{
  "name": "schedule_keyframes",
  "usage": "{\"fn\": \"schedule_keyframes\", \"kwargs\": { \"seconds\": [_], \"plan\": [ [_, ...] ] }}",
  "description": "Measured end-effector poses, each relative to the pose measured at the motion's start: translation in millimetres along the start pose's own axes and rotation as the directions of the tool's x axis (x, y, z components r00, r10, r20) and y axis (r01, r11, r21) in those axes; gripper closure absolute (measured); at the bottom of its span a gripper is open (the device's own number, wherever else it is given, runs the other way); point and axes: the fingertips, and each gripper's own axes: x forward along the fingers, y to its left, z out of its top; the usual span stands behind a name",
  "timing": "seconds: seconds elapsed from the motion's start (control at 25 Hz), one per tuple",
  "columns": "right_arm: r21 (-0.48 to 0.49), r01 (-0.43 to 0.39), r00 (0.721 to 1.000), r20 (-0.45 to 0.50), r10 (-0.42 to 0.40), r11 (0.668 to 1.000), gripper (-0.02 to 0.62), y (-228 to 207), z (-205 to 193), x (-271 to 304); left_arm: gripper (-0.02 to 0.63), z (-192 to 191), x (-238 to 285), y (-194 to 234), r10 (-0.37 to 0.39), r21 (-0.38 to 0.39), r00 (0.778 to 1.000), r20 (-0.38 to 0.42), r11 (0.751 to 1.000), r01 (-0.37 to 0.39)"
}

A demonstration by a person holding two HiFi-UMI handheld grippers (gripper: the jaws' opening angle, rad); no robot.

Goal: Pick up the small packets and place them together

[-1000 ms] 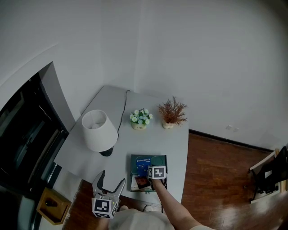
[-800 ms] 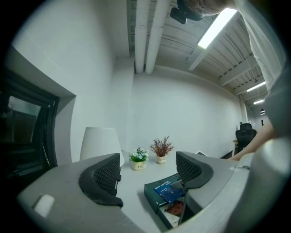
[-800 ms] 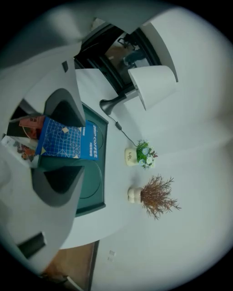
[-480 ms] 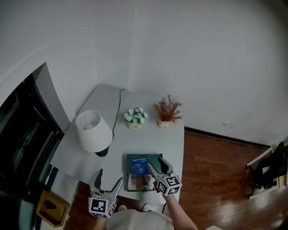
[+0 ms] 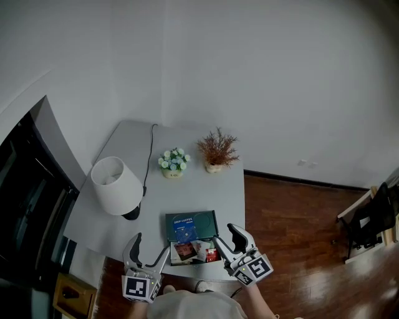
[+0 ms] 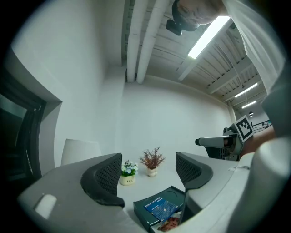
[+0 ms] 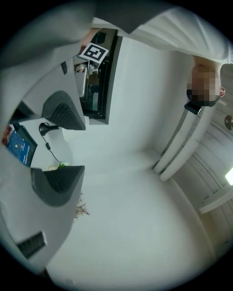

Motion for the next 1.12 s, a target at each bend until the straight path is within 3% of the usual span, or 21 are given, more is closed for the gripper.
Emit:
{"fn": "schedule_keyframes", "kwargs": {
  "seconds": [0.16,0.32,0.4,0.56,0.68,1.0,1.12],
  "plan": [
    [0.070,-0.062,0.991,-0.116,0.070,0.996,0.360,8,-30,0,0.238,2,0,0,0.012,-0.007,1.000,0.019,1.000,-0.012],
    [0.199,-0.060,0.937,-0.327,0.124,0.978,0.364,9,-101,3,0.238,-2,-2,1,0.023,-0.013,1.000,0.001,1.000,-0.023],
    [0.261,-0.053,0.881,-0.442,0.168,0.964,0.364,13,-148,1,0.239,-7,-4,0,0.030,-0.022,0.999,-0.011,0.999,-0.030],
    [0.355,-0.046,0.709,-0.647,0.281,0.934,0.365,30,-237,-6,0.239,-13,-11,0,0.036,-0.023,0.998,-0.042,0.999,-0.037],
    [0.363,-0.032,0.612,-0.730,0.305,0.931,0.367,39,-281,-7,0.243,-17,-16,-2,0.038,-0.026,0.998,-0.057,0.999,-0.040],
    [0.280,-0.016,0.458,-0.852,0.256,0.960,0.367,40,-342,10,0.249,-22,-28,-4,0.053,-0.025,0.996,-0.077,0.998,-0.055],
    [0.257,0.009,0.428,-0.874,0.229,0.966,0.375,36,-352,11,0.249,-24,-34,-1,0.068,-0.025,0.994,-0.080,0.997,-0.070]
  ]
}}
